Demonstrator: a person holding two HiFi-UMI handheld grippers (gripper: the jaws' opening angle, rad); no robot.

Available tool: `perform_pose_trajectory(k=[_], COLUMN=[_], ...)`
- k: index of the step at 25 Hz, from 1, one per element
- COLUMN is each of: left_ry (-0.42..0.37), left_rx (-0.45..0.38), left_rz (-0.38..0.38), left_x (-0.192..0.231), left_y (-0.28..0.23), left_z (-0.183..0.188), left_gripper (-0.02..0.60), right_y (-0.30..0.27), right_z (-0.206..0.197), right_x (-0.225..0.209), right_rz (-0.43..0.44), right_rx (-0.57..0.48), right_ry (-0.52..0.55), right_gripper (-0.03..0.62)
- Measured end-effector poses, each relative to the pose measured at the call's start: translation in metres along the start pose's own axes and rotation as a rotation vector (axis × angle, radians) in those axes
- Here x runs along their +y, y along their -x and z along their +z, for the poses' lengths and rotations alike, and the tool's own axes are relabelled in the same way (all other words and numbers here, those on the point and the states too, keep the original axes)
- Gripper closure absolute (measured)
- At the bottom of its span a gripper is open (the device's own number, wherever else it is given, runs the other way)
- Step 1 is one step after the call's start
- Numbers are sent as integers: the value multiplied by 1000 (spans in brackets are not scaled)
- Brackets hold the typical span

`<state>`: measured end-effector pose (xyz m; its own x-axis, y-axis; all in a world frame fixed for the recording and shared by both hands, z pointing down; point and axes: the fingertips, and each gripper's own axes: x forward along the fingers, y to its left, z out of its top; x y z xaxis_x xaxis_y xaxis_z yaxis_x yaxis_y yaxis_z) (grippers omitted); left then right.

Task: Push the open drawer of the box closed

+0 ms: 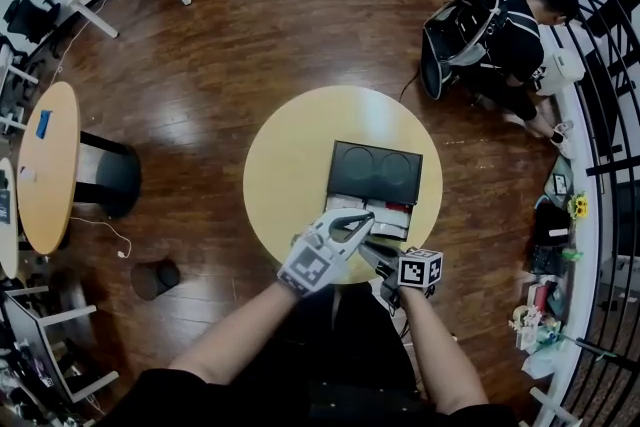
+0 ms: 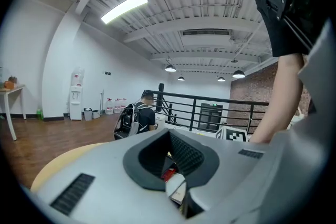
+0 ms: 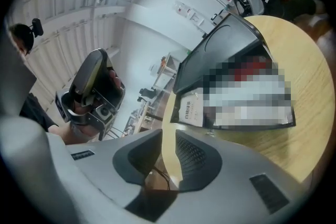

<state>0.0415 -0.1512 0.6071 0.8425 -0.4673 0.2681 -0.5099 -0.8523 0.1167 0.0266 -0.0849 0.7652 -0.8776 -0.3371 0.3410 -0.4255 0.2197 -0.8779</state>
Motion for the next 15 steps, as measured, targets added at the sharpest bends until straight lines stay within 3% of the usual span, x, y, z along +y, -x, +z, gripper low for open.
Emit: perform_pose_trajectory(k=[15], left_ry=[0], left_rx=[35], left_rz=[7], left_x=[14], left_y=[-15], left_z=[-35], left_gripper=[548], right_y=[-18], right_z=[-15], right_x=[-62], right_rz=[-74], right_rx=[62], right_ry=[-95], right_gripper=[485])
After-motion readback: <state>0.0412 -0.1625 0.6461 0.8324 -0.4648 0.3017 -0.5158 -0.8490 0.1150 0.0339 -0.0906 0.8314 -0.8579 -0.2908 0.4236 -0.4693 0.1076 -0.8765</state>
